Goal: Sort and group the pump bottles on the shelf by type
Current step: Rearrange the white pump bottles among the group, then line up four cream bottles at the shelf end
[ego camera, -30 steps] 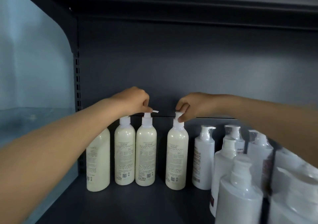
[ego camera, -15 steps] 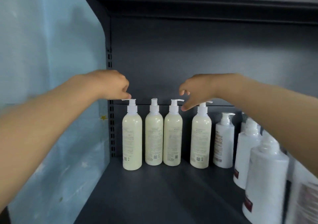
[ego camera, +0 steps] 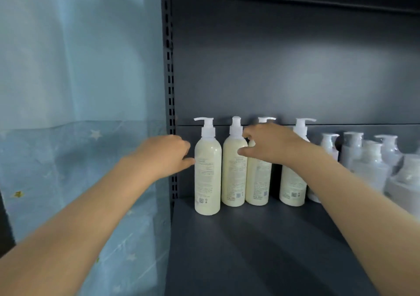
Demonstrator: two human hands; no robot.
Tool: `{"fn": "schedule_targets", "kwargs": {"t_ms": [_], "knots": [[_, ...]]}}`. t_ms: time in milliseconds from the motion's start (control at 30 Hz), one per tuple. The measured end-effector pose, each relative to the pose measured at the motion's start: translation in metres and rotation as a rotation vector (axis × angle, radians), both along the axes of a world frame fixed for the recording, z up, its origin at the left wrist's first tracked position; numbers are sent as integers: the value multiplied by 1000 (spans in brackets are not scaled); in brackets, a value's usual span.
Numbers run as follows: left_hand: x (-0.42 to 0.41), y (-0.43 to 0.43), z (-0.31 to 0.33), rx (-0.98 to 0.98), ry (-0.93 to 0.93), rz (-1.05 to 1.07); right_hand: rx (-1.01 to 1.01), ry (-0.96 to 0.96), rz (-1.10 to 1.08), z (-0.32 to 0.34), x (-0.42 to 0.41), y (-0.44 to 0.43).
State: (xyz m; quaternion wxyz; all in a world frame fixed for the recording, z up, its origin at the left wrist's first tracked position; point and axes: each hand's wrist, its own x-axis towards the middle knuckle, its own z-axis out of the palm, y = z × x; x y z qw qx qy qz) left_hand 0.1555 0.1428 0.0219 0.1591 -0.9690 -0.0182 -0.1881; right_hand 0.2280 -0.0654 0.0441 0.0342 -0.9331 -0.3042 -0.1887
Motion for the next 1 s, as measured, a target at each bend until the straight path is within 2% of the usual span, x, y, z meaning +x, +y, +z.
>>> {"fn": "schedule_targets", "kwargs": {"t_ms": [100,200,333,433,700,833,1000], "knots": [[10,-4,-15,-60,-66,-24,100,-18,-60,-15,11,11],[21,-11,-28,-198,-146,-21,224,28,-38,-23,23,20],[38,-20,-31,-551,-201,-67,435,110,5,-26,31,28],[48,-20,-36,-772,-211,-110,490,148,26,-28,36,30],[52,-1,-48,-908,-409,-44,660,461,246,-48,46,33],[49,1,-57,-1098,-439,-66,696,370,244,-59,50,42],[43,6,-61,-1220,-298,-159,818,306,165,-70,44,53]]}}
